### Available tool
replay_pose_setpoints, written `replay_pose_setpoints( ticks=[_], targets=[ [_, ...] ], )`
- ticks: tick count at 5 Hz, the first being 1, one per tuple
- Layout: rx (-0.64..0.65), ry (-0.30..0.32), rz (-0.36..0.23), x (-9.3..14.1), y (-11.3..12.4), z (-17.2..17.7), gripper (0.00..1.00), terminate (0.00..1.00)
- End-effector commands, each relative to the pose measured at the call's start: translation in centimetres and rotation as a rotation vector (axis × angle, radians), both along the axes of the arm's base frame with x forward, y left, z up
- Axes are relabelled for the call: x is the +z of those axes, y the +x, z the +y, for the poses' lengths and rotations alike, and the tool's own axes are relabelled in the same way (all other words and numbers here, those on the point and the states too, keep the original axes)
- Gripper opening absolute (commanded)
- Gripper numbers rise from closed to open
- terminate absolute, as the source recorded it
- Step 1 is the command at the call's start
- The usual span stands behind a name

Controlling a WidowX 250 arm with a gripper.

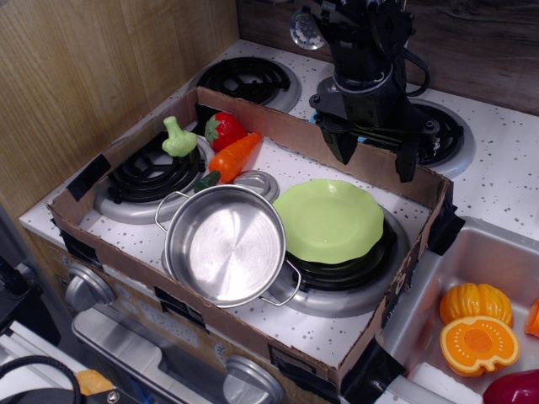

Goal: Put broccoli in pot

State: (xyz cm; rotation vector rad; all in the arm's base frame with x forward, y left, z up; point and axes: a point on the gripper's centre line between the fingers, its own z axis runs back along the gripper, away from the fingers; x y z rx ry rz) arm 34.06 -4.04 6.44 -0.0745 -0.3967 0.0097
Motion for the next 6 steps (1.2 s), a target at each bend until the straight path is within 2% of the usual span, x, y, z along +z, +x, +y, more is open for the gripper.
replay_pose_setpoints(
  ticks=[1, 2, 3, 4, 6],
  targets=[
    [0.0, 0.0, 0.0, 0.0, 0.0, 0.0, 1.0, 0.0],
    [-0.022, 0.025, 0.004, 1.7, 0.4, 3.2, 1.0, 0.0],
    [0.03, 0.113, -0.026, 3.8, -0.9, 5.8, 1.0, 0.0],
    [0.063, 0.167, -0.034, 5.6, -2.4, 7.8, 1.0, 0.0],
    [0.13, 0.146, -0.042, 4.3, -4.7, 12.9, 1.0, 0.0]
  ],
)
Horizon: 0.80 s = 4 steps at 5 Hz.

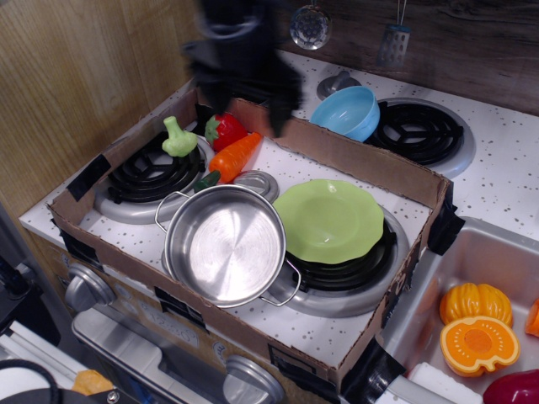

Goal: Put broccoli in pot

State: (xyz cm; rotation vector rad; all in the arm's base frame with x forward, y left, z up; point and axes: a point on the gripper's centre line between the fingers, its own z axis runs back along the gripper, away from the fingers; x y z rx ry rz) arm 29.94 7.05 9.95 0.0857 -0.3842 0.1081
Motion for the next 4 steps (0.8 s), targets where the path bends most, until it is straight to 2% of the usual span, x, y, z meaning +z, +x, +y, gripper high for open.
replay_pose_setpoints(
  ticks=[1, 4],
  targets=[
    [0.008, 0.029, -0.065, 0.5, -1.0, 3.5, 1.0, 0.0],
    [-0.011, 0.04, -0.065, -1.6, -0.2, 8.1, 1.0, 0.0]
  ],
)
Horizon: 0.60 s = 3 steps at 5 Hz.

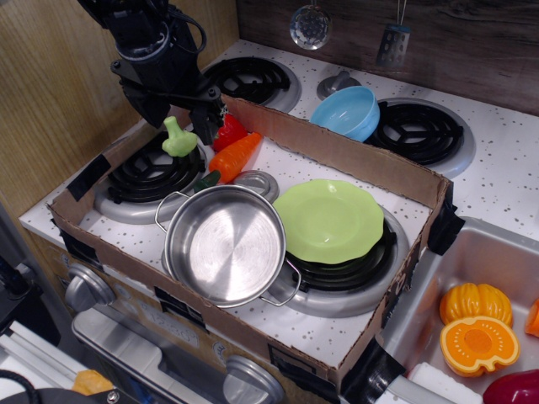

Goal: Put broccoli in pot

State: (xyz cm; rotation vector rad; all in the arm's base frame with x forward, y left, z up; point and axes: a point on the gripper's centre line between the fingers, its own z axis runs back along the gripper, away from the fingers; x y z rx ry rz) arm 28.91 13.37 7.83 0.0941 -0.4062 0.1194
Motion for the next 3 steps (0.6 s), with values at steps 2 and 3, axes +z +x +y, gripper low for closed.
replay_pose_setpoints(
  ticks=[2, 3],
  targets=[
    [-0.033, 0.006, -0.032, -0.7, 1.4, 3.3, 1.0, 0.0],
    [-0.027, -0.001, -0.032, -1.3, 1.5, 3.5, 1.0, 0.0]
  ],
)
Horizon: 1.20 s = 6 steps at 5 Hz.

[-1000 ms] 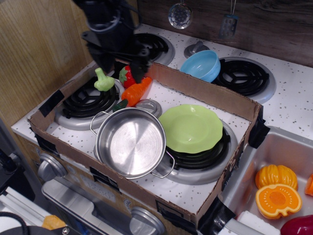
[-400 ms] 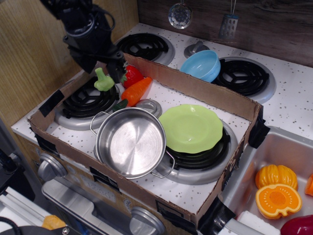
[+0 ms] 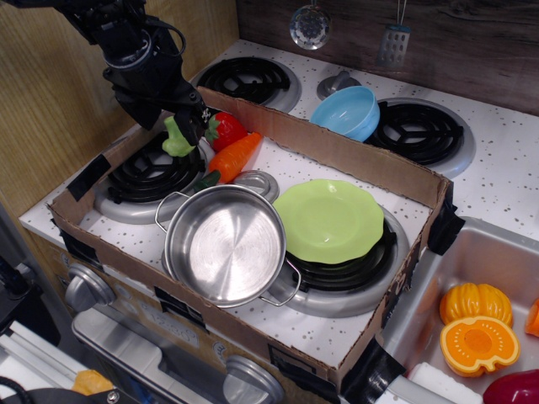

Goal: Put broccoli in pot

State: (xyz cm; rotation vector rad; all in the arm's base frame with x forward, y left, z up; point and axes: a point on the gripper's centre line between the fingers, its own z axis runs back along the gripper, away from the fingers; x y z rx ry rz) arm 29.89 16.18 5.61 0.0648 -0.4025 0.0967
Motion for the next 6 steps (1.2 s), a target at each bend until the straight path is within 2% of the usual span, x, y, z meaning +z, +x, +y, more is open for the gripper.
replay_pose_setpoints(
  ticks=[1, 3, 4, 5, 6],
  targets=[
    [0.005, -0.008, -0.035, 0.1, 0.6, 0.2, 1.0, 0.0],
    [-0.018, -0.031, -0.034, -0.5, 1.0, 0.1, 1.0, 0.0],
    [-0.014, -0.026, -0.031, -0.6, 1.1, -0.1, 0.0, 0.0],
    [-0.016, -0.013, -0.021, -0.3, 1.2, -0.2, 0.0, 0.0],
    [-0.016, 0.024, -0.029, 0.7, 1.3, -0.3, 0.0, 0.0]
  ],
)
